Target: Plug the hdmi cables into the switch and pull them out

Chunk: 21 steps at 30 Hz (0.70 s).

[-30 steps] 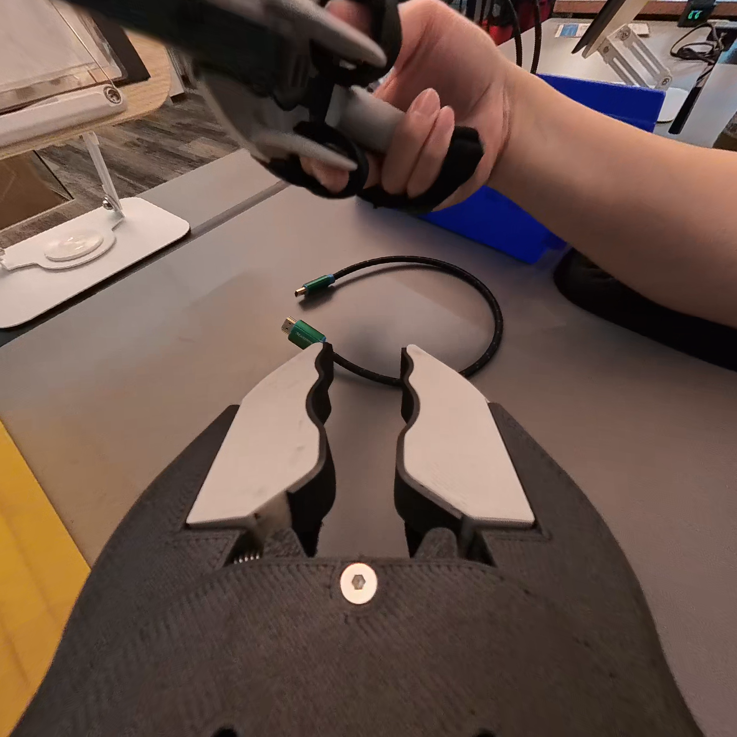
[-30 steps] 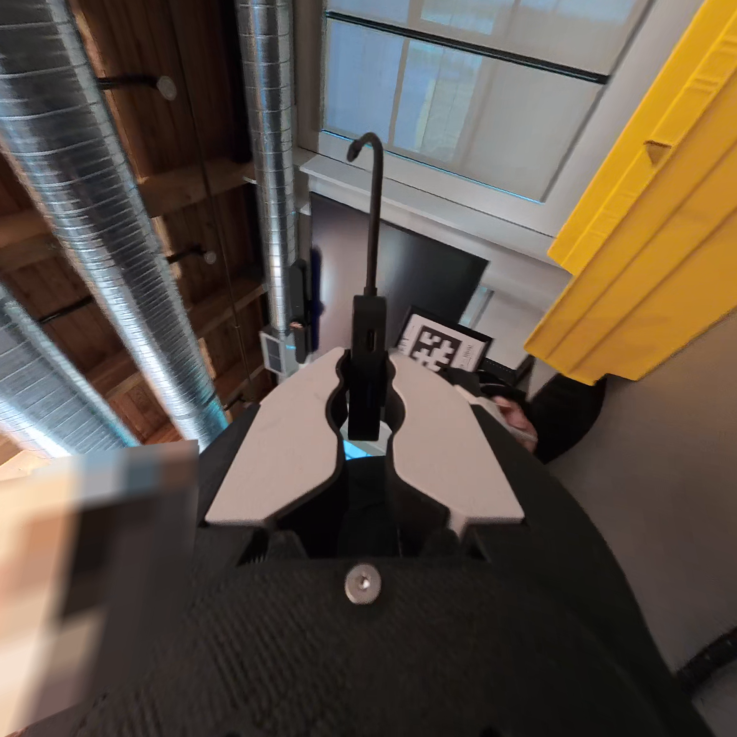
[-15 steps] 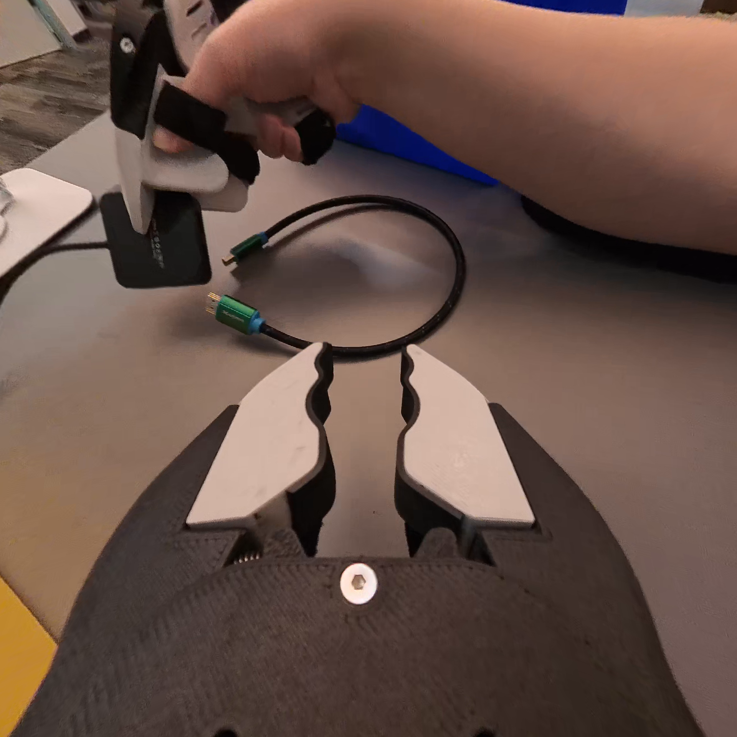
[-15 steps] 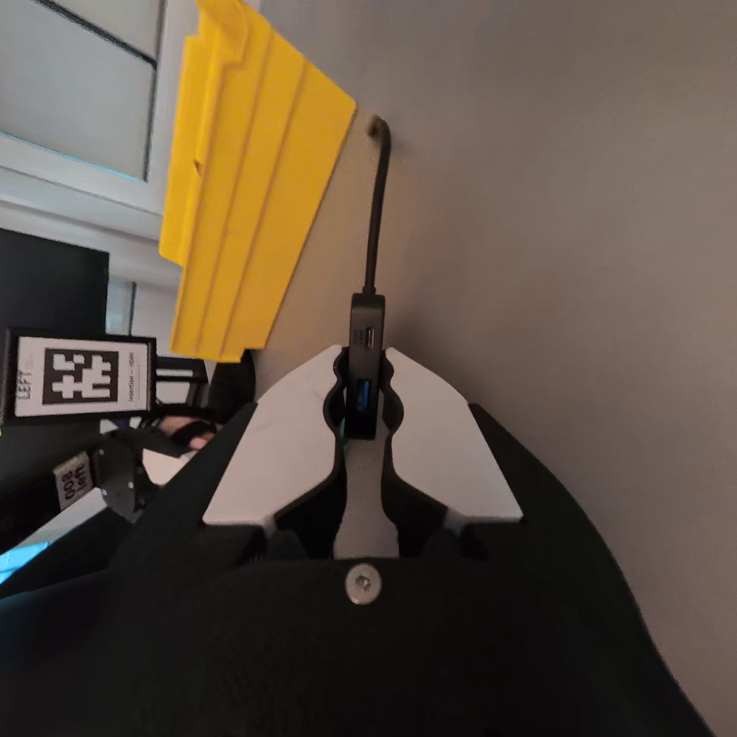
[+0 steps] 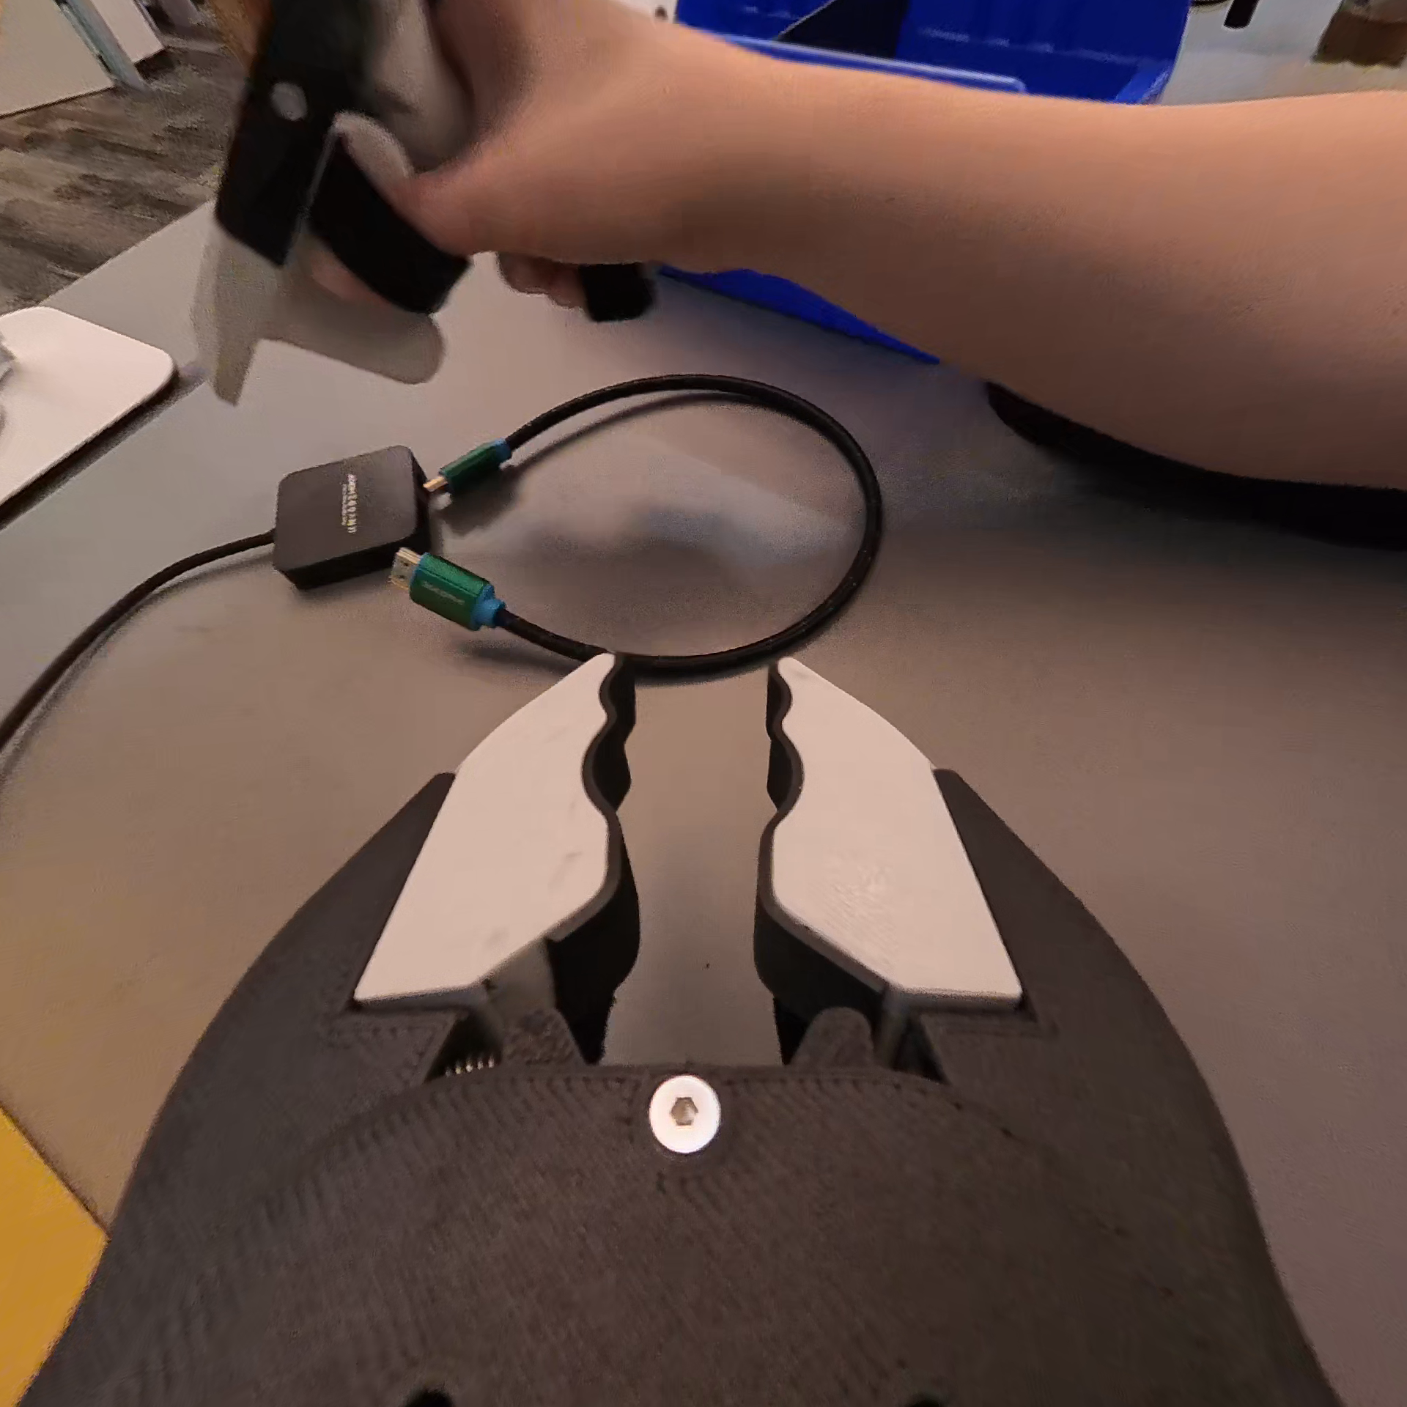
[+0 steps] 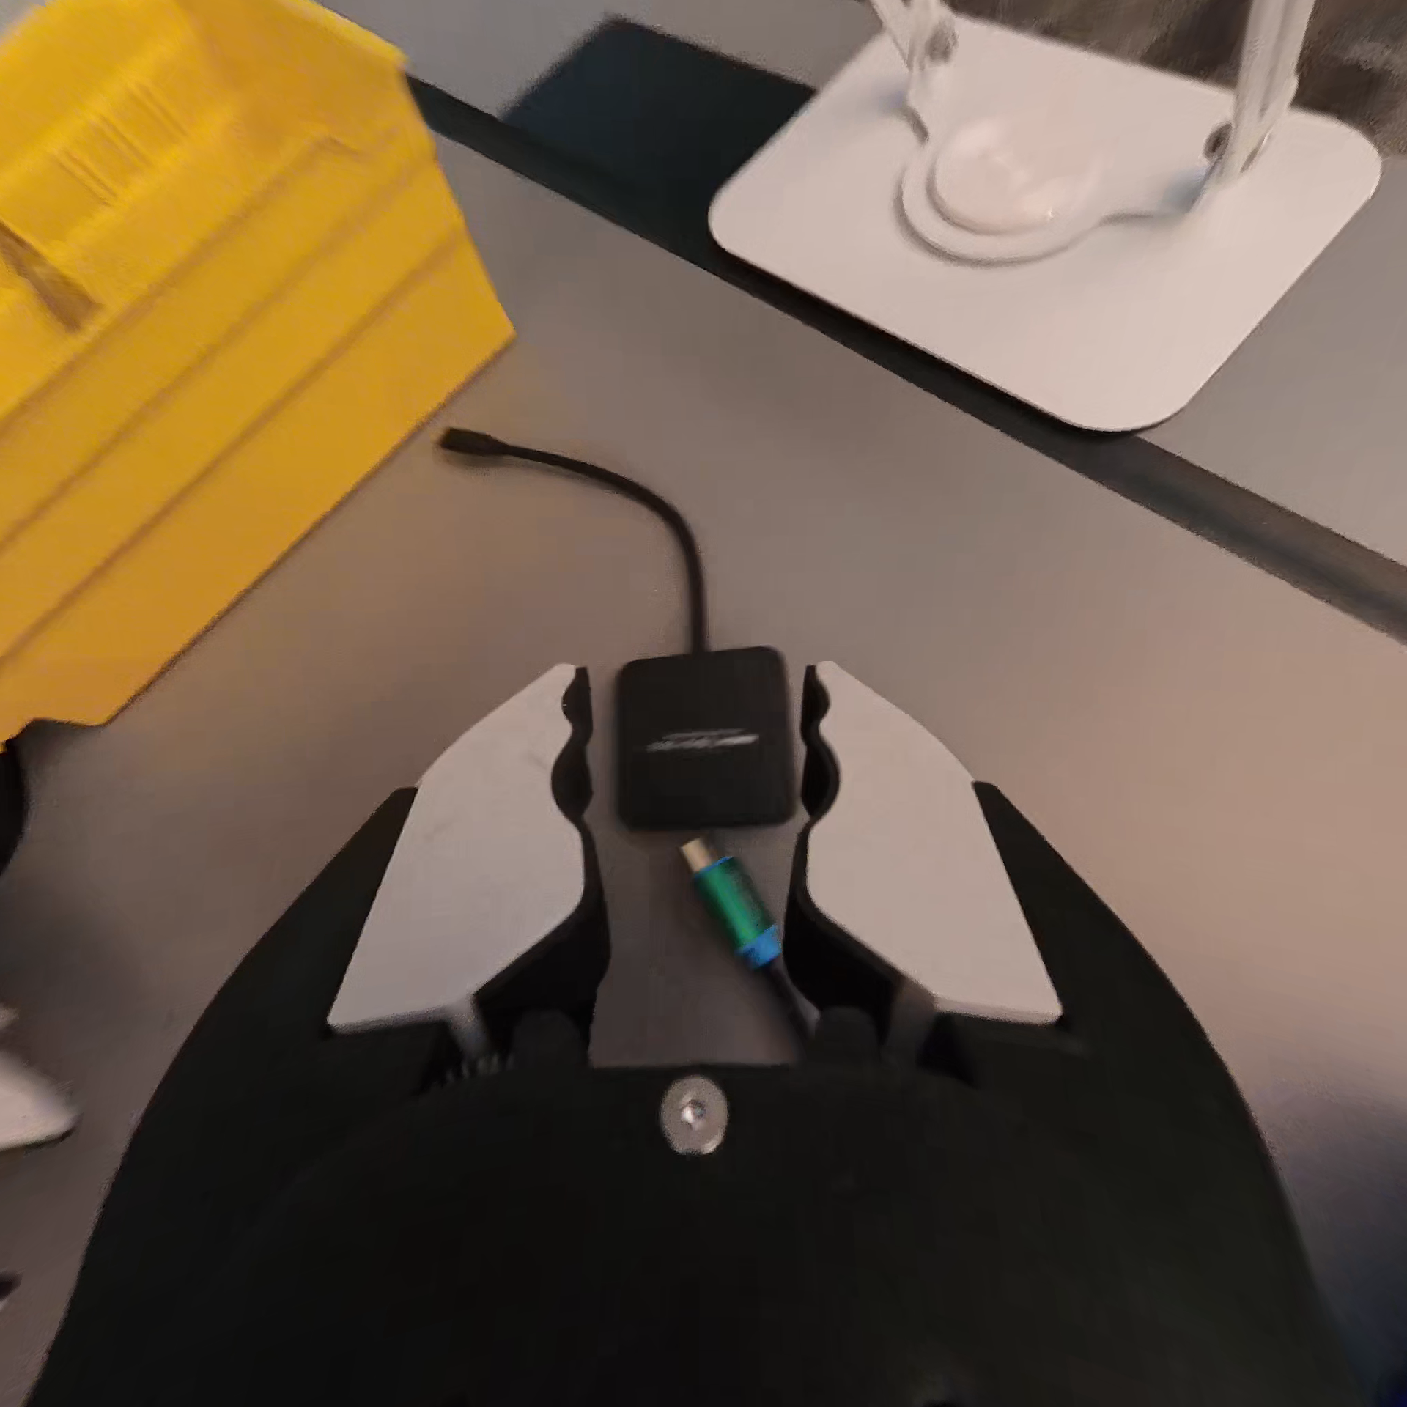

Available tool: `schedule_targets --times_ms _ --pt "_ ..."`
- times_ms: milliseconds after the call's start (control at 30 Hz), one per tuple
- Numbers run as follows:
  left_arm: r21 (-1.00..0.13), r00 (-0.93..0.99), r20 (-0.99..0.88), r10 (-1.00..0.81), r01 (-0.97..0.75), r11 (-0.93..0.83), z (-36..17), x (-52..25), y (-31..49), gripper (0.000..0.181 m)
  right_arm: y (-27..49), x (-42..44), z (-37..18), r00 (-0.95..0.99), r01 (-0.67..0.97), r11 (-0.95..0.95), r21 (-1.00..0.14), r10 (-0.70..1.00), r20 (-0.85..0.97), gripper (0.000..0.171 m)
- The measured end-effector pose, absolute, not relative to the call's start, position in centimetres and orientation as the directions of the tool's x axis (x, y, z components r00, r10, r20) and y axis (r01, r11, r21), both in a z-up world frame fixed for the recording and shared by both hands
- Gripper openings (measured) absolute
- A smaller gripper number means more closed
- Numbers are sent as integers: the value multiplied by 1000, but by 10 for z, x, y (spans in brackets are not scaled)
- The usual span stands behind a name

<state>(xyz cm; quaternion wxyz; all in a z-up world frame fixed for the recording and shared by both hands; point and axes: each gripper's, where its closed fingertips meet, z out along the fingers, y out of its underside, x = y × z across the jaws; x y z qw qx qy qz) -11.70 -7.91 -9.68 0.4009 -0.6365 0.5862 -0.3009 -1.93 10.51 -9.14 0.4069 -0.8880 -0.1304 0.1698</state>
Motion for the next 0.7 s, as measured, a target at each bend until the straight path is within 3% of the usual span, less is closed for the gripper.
schedule_targets --times_ms 33,167,267,333,400,533,633,700 --pt "-866 142 -87 -986 -500 4 -96 -118 -77 32 92 -28 -87 906 83 -625 -776 372 -202 53" --pt "-884 209 -89 -974 -467 -19 -88 -123 -66 29 36 -78 -116 846 69 -729 -681 405 -348 55" --pt "-897 272 -74 -960 -438 -55 -80 -129 -56 29 13 -84 -155 882 192 -767 -612 408 -235 56" --pt "-904 322 -56 -945 -418 -89 -77 -135 -47 28 12 -92 -153 865 238 -713 -659 464 -190 18" --pt "-908 376 -25 -926 -397 -137 -74 -142 -36 29 4 -103 -149 817 272 -727 -630 521 -249 14" --pt "-928 411 124 -903 -275 -252 -51 -153 -14 25 -7 -115 -100 695 246 -602 -759 656 -294 12" --pt "-927 278 274 -921 -179 -330 -21 -144 -17 35 -18 -118 -67 628 190 -492 -849 726 -280 11" --pt "-898 194 354 -915 -202 -390 -13 -136 -17 38 -25 -119 -54 609 179 -420 -890 757 -235 11"
